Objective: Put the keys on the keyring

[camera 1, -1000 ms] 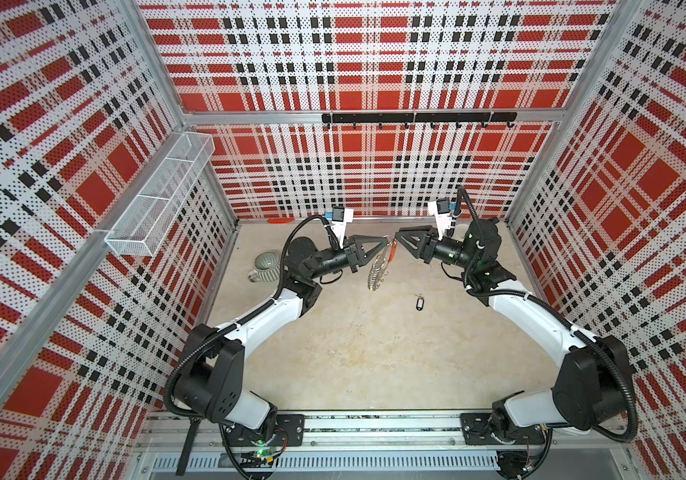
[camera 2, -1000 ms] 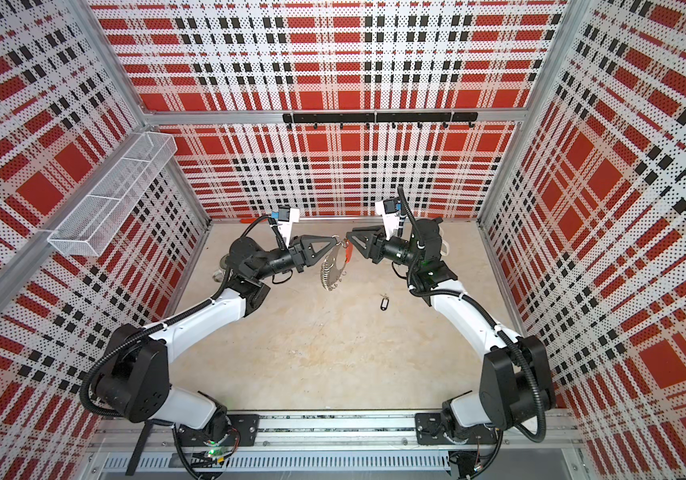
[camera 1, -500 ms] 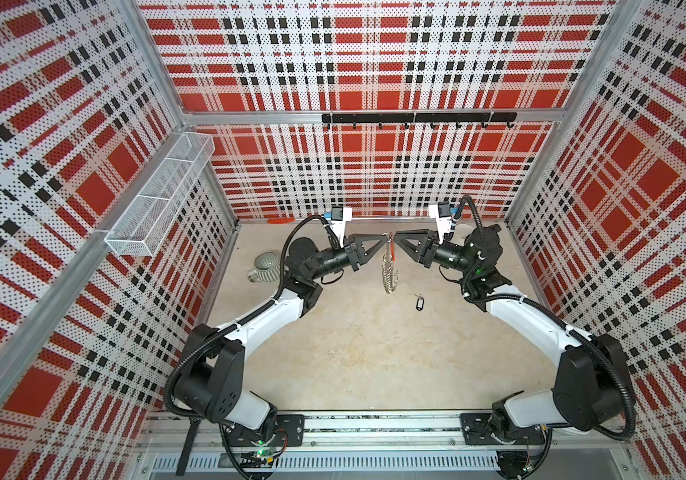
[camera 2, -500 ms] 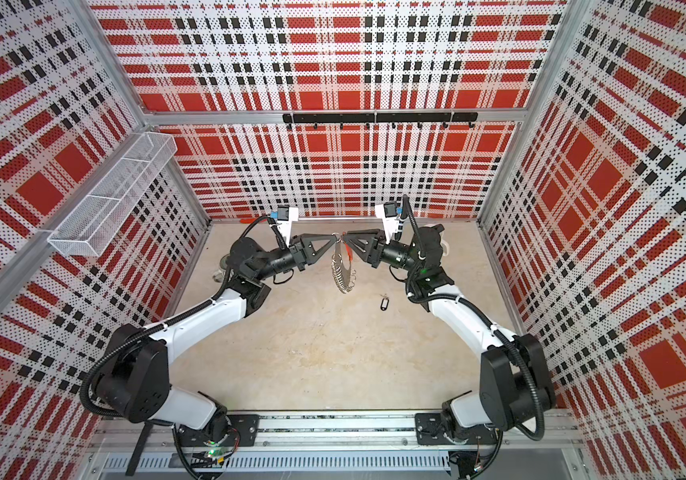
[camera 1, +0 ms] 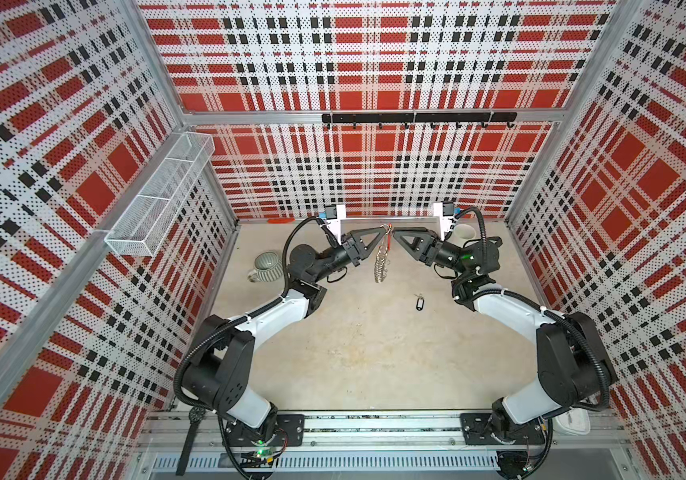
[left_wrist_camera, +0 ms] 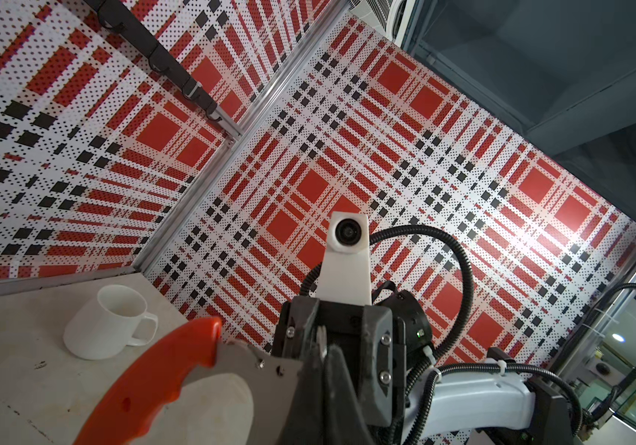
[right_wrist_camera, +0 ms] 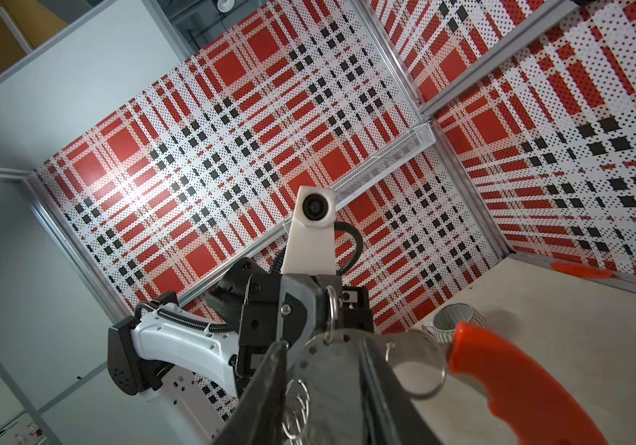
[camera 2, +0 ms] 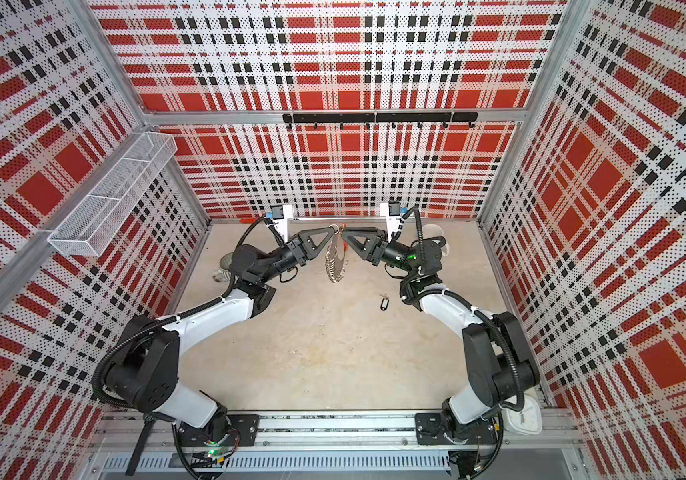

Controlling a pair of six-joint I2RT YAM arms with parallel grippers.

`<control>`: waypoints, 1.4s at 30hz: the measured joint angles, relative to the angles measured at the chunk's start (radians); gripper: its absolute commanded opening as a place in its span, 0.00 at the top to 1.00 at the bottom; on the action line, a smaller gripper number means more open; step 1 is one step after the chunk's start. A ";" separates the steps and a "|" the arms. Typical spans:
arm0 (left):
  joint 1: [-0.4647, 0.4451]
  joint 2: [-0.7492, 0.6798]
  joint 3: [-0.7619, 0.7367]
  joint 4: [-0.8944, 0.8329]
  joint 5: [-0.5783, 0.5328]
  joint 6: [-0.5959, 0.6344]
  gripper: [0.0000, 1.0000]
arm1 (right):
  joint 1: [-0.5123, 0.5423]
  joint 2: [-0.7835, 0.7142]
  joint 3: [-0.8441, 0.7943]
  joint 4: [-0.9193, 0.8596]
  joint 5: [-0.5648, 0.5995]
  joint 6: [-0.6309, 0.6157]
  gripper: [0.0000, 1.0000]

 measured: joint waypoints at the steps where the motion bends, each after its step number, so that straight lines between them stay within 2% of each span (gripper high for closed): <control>1: 0.000 0.000 0.000 0.006 -0.001 -0.003 1.00 | 0.002 0.003 0.006 0.004 -0.001 0.004 0.65; 12: -0.006 0.010 0.000 0.035 -0.007 -0.021 1.00 | 0.024 0.020 0.045 -0.019 -0.003 -0.010 0.74; 23: -0.006 0.018 0.000 0.049 -0.008 -0.023 1.00 | 0.024 0.048 0.072 -0.023 -0.001 0.000 1.00; 28: -0.006 0.023 0.000 0.055 -0.008 -0.023 1.00 | 0.024 0.048 0.073 -0.032 -0.002 -0.010 1.00; 29: -0.006 0.024 0.000 0.055 -0.008 -0.022 0.98 | 0.024 0.048 0.075 -0.040 -0.003 -0.014 1.00; 31: -0.005 0.029 0.000 0.055 -0.008 -0.017 0.85 | 0.024 0.046 0.083 -0.074 -0.003 -0.042 1.00; 35: 0.005 0.030 0.000 0.032 -0.003 0.007 0.61 | 0.024 0.026 0.119 -0.264 -0.003 -0.178 1.00; 38: 0.027 0.018 -0.003 -0.045 0.016 0.069 0.57 | 0.032 -0.005 0.185 -0.555 0.023 -0.382 1.00; 42: 0.075 -0.044 -0.016 -0.228 0.019 0.218 0.56 | 0.039 -0.027 0.302 -0.927 0.126 -0.665 1.00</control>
